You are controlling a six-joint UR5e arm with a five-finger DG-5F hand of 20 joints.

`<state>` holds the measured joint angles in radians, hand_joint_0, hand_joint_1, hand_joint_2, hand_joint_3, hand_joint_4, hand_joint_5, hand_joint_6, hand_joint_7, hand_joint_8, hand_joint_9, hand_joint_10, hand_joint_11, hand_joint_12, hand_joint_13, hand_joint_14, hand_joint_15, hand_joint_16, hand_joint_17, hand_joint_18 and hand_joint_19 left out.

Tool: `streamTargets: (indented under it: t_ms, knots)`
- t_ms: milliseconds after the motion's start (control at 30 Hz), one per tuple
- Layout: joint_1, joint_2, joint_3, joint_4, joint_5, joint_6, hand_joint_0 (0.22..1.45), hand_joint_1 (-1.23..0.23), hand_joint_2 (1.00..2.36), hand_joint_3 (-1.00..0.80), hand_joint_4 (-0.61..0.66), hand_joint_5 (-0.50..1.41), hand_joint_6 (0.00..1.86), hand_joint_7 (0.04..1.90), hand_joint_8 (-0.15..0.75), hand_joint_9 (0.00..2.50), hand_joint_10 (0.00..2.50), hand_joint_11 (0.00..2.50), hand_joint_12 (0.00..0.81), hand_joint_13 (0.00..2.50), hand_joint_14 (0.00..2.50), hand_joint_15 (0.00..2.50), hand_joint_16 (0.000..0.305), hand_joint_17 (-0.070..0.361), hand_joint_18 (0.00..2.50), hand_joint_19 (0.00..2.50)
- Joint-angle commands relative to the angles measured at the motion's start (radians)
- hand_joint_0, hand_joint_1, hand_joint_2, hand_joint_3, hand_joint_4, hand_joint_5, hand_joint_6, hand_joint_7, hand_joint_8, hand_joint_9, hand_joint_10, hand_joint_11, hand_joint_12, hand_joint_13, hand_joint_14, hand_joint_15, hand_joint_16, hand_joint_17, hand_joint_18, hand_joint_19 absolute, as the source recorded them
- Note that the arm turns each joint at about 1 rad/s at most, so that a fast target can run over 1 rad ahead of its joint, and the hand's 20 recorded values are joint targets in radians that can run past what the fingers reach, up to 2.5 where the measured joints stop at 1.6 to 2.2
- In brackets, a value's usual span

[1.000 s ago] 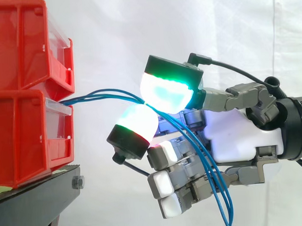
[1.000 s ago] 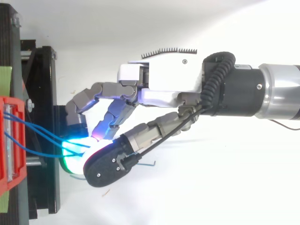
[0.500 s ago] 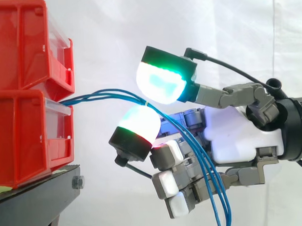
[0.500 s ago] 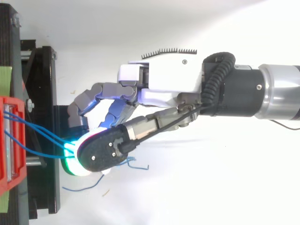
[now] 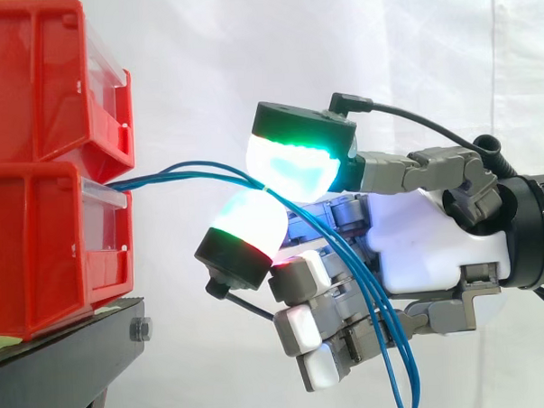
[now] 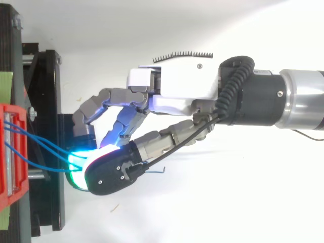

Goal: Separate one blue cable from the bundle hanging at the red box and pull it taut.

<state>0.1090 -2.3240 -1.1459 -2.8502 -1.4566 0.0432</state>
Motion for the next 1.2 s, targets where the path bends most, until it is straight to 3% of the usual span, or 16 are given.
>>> streamTargets:
  t_ms: [0, 333, 567, 733, 833, 967, 1167]
  knots:
    - [0.001, 0.0, 0.0, 0.0, 0.001, 0.0, 0.66, -0.83, 1.02, -0.27, 0.06, -0.21, 0.88, 1.04, 0.278, 0.91, 0.03, 0.97, 0.337, 0.9, 0.02, 0.66, 0.039, 0.088, 0.79, 0.59]
    - [0.001, 0.0, 0.0, 0.0, 0.001, 0.003, 0.72, -0.86, 1.01, -0.43, 0.03, -0.21, 0.88, 0.99, 0.271, 0.91, 0.03, 0.98, 0.329, 0.92, 0.02, 0.65, 0.039, 0.087, 0.82, 0.57]
    - [0.003, 0.0, 0.0, 0.0, -0.001, 0.003, 0.8, -0.91, 1.0, -0.48, 0.04, -0.2, 0.93, 1.15, 0.267, 1.01, 0.03, 1.11, 0.329, 0.97, 0.02, 0.68, 0.038, 0.086, 0.85, 0.56]
    - [0.003, 0.0, -0.002, 0.003, 0.001, 0.003, 0.76, -0.91, 1.0, -0.5, 0.11, -0.19, 0.92, 1.16, 0.273, 1.07, 0.03, 1.16, 0.328, 1.0, 0.03, 0.7, 0.037, 0.083, 0.88, 0.57]
    - [0.003, 0.0, 0.0, 0.003, 0.001, 0.003, 0.67, -0.85, 1.0, -0.5, 0.11, -0.19, 0.92, 1.19, 0.279, 1.1, 0.03, 1.17, 0.332, 1.03, 0.03, 0.71, 0.038, 0.085, 0.9, 0.61]
    - [0.006, 0.0, -0.002, 0.003, 0.001, 0.003, 0.59, -0.66, 1.0, -0.5, 0.08, -0.15, 0.87, 1.2, 0.281, 1.14, 0.03, 1.12, 0.339, 1.05, 0.03, 0.72, 0.039, 0.087, 0.92, 0.66]
    - [0.008, 0.0, -0.002, 0.006, 0.007, 0.003, 0.6, -0.62, 1.0, -0.5, 0.07, -0.14, 0.86, 1.24, 0.288, 1.15, 0.03, 1.09, 0.343, 1.06, 0.02, 0.73, 0.04, 0.09, 0.92, 0.68]
